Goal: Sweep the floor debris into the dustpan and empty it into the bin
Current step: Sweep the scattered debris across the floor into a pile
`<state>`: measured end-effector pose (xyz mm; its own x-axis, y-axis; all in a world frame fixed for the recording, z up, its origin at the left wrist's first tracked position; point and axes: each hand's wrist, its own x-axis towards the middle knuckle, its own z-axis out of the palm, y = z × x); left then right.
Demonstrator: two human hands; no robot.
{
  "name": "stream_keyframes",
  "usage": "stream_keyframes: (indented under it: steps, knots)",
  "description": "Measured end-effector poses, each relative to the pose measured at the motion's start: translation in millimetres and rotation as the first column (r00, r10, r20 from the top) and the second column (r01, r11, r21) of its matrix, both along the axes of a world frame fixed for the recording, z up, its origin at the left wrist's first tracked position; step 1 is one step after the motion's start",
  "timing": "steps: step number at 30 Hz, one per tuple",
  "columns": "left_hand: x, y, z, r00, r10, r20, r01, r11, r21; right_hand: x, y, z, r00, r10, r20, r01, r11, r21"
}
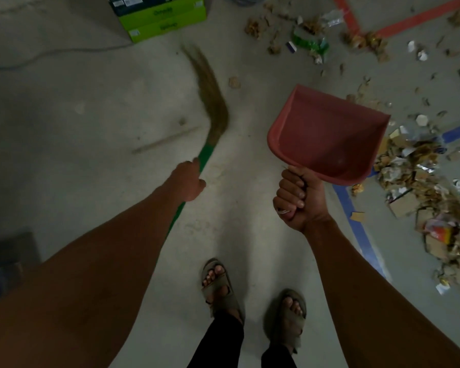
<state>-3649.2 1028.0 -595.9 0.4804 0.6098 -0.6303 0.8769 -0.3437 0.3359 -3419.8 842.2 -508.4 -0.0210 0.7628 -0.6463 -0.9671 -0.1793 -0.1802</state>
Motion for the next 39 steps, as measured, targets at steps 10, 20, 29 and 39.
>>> stream_keyframes:
  steps: [10,20,29,39]
  knots:
    - [52,-32,25,0.874,-0.375,0.309,0.402,0.915,-0.028,9,-24,3,0.999,-0.026,0.029,0.027,1.000,-0.003]
    - [60,26,39,0.951,0.111,0.290,-0.171,0.967,0.190,47,-19,1,0.999,-0.038,-0.022,0.039,0.999,0.035]
    - [124,109,13,0.967,0.248,0.062,-0.254,0.960,0.121,114,27,-23,0.997,-0.033,-0.067,0.037,0.998,0.058]
    - [245,91,-9,0.933,-0.321,0.163,0.321,0.947,0.028,205,42,-39,0.997,-0.057,-0.053,0.058,0.998,0.028]
